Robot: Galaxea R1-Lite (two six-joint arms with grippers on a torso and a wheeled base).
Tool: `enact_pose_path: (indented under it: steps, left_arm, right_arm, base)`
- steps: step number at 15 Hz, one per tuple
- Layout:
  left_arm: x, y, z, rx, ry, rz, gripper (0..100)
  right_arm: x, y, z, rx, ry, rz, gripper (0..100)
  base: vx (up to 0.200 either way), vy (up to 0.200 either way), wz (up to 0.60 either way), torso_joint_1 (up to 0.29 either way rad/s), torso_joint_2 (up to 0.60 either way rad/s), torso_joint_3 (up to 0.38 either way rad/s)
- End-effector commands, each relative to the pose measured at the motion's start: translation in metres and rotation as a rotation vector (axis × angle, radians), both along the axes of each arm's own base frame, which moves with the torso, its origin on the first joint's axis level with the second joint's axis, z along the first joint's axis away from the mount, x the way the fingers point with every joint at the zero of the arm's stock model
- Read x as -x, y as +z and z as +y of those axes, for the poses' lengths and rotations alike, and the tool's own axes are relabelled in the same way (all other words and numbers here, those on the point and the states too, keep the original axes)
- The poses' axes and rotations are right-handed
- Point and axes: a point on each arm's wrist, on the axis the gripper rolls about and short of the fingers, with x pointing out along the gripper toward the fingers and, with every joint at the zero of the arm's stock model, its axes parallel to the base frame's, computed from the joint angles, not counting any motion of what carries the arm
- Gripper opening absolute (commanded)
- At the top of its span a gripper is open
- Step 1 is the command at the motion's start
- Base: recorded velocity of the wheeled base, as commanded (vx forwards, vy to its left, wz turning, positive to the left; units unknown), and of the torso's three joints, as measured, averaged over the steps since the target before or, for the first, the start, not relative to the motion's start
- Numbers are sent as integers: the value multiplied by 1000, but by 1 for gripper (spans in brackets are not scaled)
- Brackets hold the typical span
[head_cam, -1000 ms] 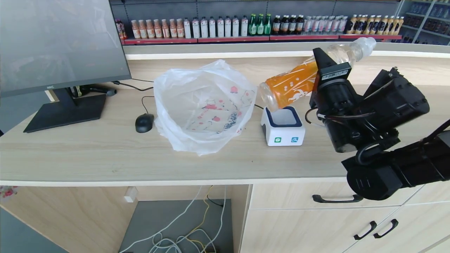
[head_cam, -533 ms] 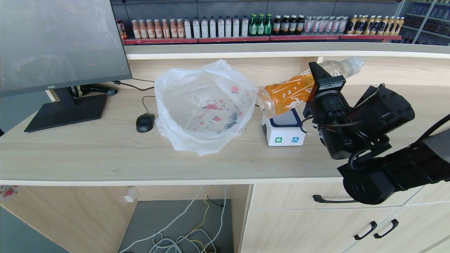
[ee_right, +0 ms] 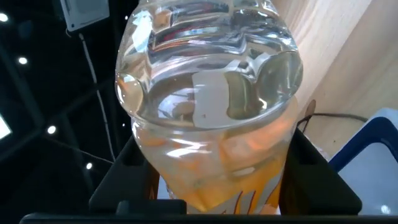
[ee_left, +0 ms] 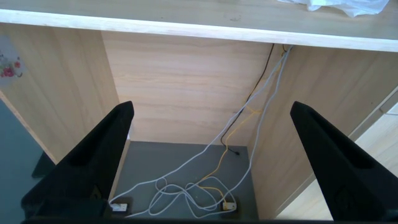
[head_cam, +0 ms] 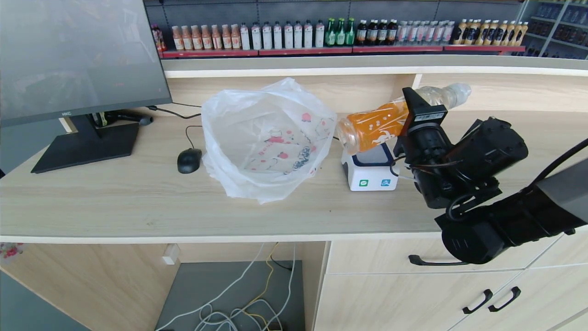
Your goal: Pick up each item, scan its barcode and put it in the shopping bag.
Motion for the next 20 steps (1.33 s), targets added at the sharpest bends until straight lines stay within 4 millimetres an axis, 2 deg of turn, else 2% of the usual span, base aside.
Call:
enact_pose_path:
  steps: [1,6,20]
  left_arm:
    - [0,0,0,0,0,0,100]
    - [0,0,0,0,0,0,100]
    - [0,0,0,0,0,0,100]
  right_arm:
    - [-8,-11,-1,1,-7,25,0]
    - [-14,-22,-2,-5,-6,54,0]
    - [-15,-20,-1,-14,-3,45,0]
  base:
    - [0,0,0,0,0,0]
    - [0,0,0,0,0,0]
    - [0,0,0,0,0,0]
